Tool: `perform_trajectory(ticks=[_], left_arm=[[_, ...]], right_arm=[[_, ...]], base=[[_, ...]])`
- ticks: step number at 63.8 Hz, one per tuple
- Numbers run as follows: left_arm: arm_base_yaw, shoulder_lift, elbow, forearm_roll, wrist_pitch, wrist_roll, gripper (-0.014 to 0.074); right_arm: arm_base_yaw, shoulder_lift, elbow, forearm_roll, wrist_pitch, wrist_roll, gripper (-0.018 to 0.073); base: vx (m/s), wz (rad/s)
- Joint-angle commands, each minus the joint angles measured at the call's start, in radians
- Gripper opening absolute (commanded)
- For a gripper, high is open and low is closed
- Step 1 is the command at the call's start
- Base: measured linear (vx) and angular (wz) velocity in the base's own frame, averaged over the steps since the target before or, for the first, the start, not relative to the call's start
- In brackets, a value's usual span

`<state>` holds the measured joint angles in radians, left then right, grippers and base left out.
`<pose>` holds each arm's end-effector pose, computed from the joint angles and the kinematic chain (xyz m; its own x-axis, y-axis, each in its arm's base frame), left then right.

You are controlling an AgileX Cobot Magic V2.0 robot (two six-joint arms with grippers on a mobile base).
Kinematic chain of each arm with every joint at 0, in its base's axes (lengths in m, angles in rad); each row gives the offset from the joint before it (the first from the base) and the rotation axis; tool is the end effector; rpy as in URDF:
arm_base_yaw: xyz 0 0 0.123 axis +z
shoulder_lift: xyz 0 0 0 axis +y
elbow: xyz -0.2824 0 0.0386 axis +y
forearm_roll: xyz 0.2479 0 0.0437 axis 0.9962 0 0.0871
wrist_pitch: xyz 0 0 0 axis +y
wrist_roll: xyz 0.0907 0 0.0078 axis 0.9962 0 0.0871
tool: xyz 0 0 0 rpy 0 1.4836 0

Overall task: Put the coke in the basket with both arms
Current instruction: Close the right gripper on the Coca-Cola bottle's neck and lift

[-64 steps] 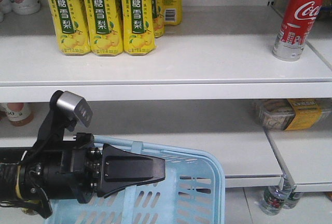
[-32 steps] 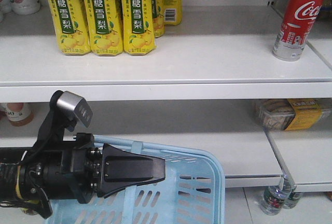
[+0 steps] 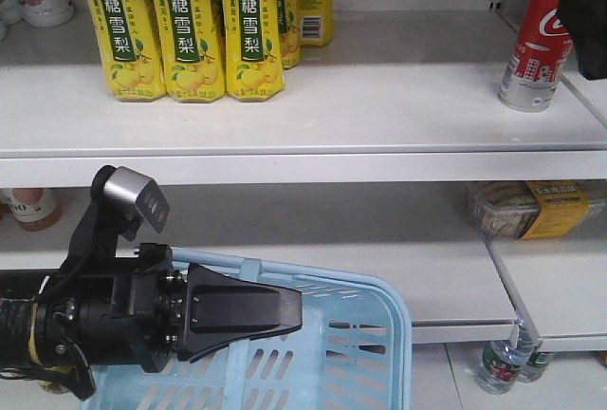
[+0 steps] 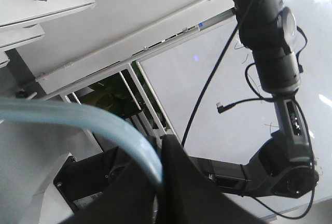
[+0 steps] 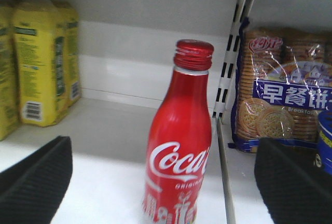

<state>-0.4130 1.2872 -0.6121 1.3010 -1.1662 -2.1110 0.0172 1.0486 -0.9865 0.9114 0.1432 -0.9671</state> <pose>0.1702 -0.1626 0.2827 -0.9229 -0.0582 -0.3807 0.3789 0.0395 -0.9246 0.2328 0.0144 0.4095 -0.0550 -0.0612 -0.9966 -0.1332 0.9896 -0.0534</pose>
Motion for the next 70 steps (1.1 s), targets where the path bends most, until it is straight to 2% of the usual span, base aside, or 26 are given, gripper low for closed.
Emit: perform_trajectory(ticks=[1, 20, 28, 34, 50, 70], left_arm=[[-0.003, -0.028, -0.022, -0.076, -0.188, -0.005, -0.0007], [-0.003, -0.028, -0.022, -0.076, -0.188, -0.005, -0.0007], [-0.003, -0.028, -0.022, -0.076, -0.188, -0.005, -0.0007], [-0.003, -0.028, -0.022, -0.076, -0.188, -0.005, -0.0007], [-0.003, -0.028, -0.022, -0.076, -0.188, -0.005, -0.0007], [-0.003, -0.028, -0.022, -0.076, -0.188, -0.005, -0.0007]], right_arm=[[-0.002, 0.072, -0.096, 0.015, -0.063, -0.012, 0.0671], [-0.002, 0.275, -0.271, 0.016, -0.077, -0.012, 0.0657], [-0.002, 0.310, -0.297, 0.017, -0.073, -0.005, 0.0587], [-0.002, 0.309, -0.298, 0.017, -0.075, -0.005, 0.0476], [-0.002, 0.291, -0.298, 0.018, -0.027, -0.005, -0.0016], [-0.002, 0.127, -0.298, -0.004, 0.229, -0.006, -0.0004]], base=[[0.00, 0.00], [0.00, 0.00], [0.00, 0.00], [0.00, 0.00], [0.00, 0.00], [0.00, 0.00]])
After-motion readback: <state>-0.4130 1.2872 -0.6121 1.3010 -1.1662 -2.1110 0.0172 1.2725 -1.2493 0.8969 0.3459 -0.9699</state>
